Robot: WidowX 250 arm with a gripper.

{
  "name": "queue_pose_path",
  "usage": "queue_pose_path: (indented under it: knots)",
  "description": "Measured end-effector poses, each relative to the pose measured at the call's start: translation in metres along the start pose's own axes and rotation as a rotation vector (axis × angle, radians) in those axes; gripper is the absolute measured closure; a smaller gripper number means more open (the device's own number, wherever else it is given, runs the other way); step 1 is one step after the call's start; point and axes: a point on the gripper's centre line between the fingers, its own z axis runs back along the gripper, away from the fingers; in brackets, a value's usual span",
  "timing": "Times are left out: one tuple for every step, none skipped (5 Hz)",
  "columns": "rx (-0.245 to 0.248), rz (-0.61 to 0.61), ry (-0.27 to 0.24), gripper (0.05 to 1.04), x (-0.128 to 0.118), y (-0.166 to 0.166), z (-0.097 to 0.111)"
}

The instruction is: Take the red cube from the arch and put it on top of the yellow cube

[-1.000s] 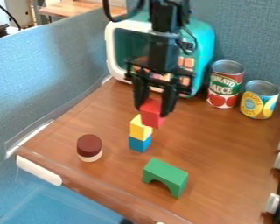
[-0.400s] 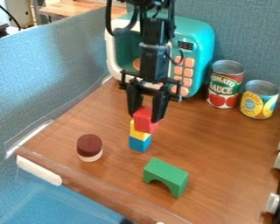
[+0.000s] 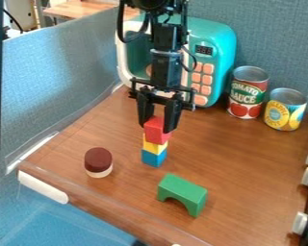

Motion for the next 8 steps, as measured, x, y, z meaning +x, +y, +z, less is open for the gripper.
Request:
queue_pose_path:
  knots:
    - [0.008,0.012,-0.011,0.509,0.003,0.004,0.008]
    - [0.011,0.019,-0.031,0.509,0.006,0.007,0.015]
    - [0.019,0.020,0.004,0.510,0.007,0.010,0.006]
    - [0.025,0.019,0.007,0.509,0.008,0.010,0.005]
    - [0.027,0.021,0.006,0.509,0.008,0.010,0.005]
    - [0.032,0.019,0.020,0.461,0.009,0.010,0.001]
    - [0.046,0.017,0.019,0.170,0.009,0.012,0.001]
    - [0.055,0.011,0.020,0.077,0.009,0.009,0.001]
